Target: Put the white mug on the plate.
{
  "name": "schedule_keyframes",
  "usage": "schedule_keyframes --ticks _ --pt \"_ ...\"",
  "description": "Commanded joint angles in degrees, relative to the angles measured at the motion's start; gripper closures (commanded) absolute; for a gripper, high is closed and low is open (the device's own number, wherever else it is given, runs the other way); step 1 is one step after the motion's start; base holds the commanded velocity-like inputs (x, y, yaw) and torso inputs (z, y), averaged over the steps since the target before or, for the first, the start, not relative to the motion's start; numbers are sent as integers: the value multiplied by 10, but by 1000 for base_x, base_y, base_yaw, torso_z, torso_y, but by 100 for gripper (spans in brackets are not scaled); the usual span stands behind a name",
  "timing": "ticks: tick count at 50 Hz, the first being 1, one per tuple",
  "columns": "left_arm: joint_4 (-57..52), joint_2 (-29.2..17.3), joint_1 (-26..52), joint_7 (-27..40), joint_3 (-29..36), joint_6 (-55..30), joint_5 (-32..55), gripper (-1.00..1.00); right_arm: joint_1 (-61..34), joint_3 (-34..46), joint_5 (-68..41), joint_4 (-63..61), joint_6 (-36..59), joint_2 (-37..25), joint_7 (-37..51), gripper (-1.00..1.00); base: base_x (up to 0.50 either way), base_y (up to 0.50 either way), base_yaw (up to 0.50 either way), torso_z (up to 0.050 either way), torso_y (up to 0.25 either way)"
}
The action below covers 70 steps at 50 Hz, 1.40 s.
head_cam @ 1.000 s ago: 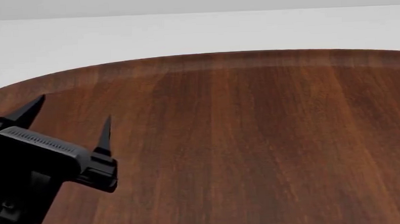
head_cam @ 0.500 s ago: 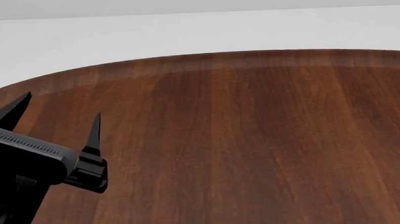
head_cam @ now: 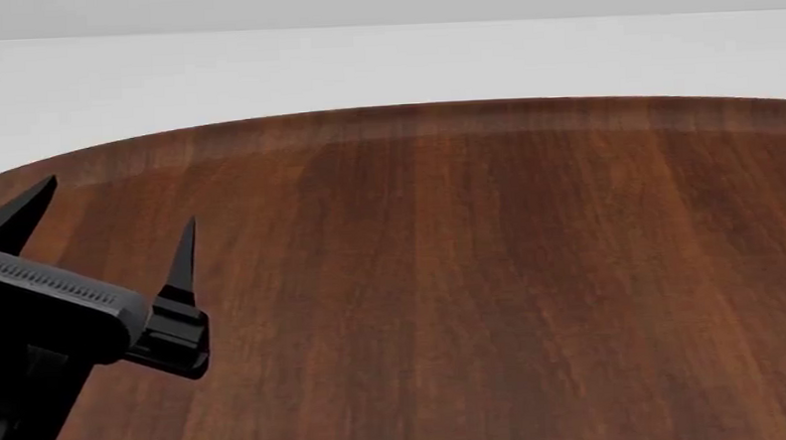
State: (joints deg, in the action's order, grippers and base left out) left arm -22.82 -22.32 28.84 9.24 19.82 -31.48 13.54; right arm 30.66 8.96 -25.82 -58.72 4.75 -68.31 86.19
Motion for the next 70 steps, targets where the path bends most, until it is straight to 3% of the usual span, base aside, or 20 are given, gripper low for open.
schedule_keyframes --ticks 1,10,16,23,43,57,70 --pt "-5 -1 0 3 4 -6 0 -100 69 -94 -49 9 -28 -67 20 -100 0 0 0 0 0" --pt "-11 -1 1 7 11 -14 -3 -100 135 -188 -64 27 -42 -58 -20 -100 0 0 0 0 0" --pt "-12 0 3 8 14 -16 -4 -100 135 -242 -82 14 2 -28 -66 -100 0 0 0 0 0" --pt "-13 0 4 8 18 -18 -4 -100 45 -208 -150 -5 41 -99 -22 -100 0 0 0 0 0" --pt "-23 -5 7 11 21 -27 -3 -100 89 -481 -230 -2 137 -41 -185 -100 0 0 0 0 0" --pt "-22 -6 9 13 22 -28 -2 -100 53 -644 -347 -5 237 -72 -227 -100 0 0 0 0 0" --pt "-46 -12 25 16 23 -53 -2 -100 12 -702 -428 23 275 -128 -244 -100 0 0 0 0 0"
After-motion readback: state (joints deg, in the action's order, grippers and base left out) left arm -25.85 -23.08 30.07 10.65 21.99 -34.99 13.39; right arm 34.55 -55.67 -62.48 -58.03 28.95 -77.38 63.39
